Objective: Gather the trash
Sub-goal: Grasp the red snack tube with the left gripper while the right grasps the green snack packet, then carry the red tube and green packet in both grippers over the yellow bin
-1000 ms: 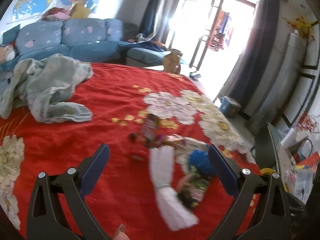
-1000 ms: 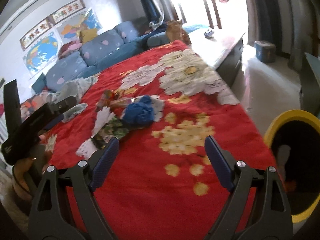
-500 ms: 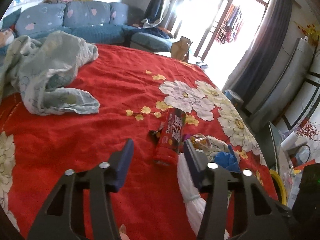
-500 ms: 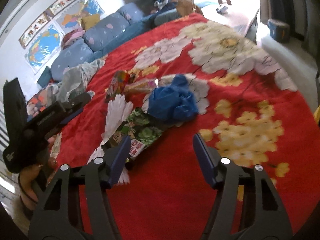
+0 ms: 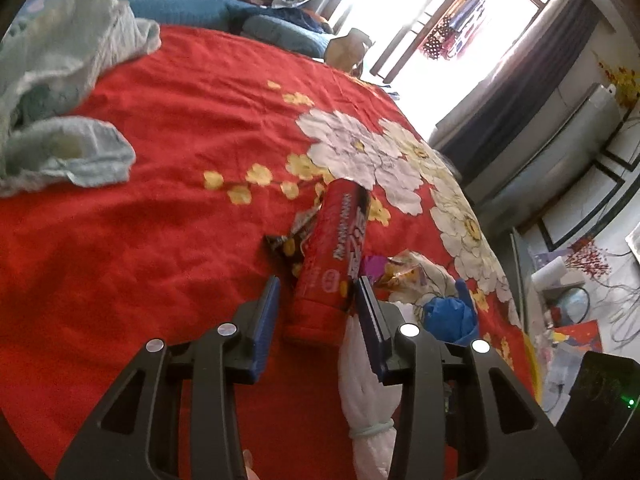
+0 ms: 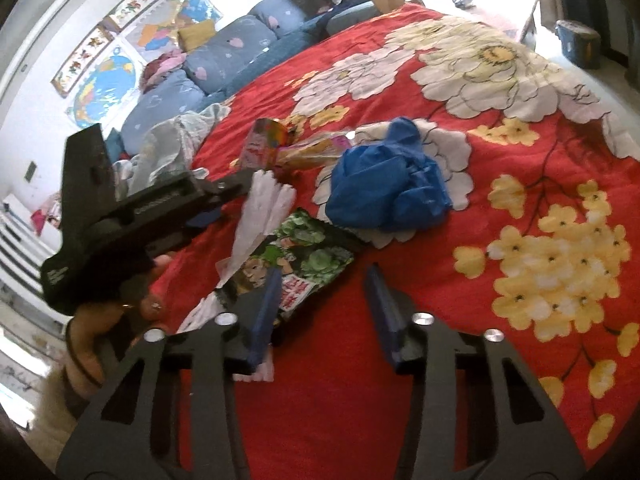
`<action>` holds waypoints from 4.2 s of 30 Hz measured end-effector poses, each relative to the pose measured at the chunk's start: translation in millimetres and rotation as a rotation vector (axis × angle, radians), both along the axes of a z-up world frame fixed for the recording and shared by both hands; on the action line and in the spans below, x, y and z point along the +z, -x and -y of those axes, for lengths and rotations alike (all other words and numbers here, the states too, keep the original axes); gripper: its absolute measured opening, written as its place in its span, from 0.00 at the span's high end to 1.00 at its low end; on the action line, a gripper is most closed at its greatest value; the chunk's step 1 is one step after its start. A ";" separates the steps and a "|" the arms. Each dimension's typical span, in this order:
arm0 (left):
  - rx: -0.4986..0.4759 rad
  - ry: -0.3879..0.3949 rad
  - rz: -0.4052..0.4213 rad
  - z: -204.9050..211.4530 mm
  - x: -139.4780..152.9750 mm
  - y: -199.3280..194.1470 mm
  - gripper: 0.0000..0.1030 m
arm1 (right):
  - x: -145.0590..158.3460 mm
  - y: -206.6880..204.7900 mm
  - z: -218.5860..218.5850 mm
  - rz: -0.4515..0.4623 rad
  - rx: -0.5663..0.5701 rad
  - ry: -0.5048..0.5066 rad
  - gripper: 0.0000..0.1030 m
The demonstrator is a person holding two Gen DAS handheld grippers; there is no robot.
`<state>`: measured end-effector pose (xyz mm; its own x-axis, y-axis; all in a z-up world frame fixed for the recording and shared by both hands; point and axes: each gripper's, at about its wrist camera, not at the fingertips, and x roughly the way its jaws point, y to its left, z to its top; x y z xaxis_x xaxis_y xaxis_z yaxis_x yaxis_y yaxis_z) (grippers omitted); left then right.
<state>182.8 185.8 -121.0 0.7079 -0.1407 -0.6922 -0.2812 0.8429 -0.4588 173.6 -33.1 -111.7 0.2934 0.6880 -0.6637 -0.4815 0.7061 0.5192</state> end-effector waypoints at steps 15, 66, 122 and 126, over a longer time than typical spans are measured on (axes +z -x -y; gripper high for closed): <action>0.014 0.052 0.092 0.9 12.3 36.3 0.71 | 20.0 26.2 10.2 0.097 0.051 -0.007 0.97; -0.350 -0.071 0.254 150.2 80.9 61.4 0.72 | 74.6 8.3 157.5 0.293 -0.272 0.048 0.98; -0.696 -0.211 0.208 305.6 55.0 49.9 0.72 | 39.2 -6.4 330.1 0.184 -0.688 0.101 0.98; -0.724 -0.223 0.200 319.8 50.9 47.6 0.72 | 35.0 -7.4 341.6 0.171 -0.717 0.101 0.98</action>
<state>135.2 -134.0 -70.1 0.6071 -0.4875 -0.6275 0.4441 0.8630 -0.2408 181.0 -374.7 -76.6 0.7522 0.2272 -0.6185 0.0468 0.9179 0.3941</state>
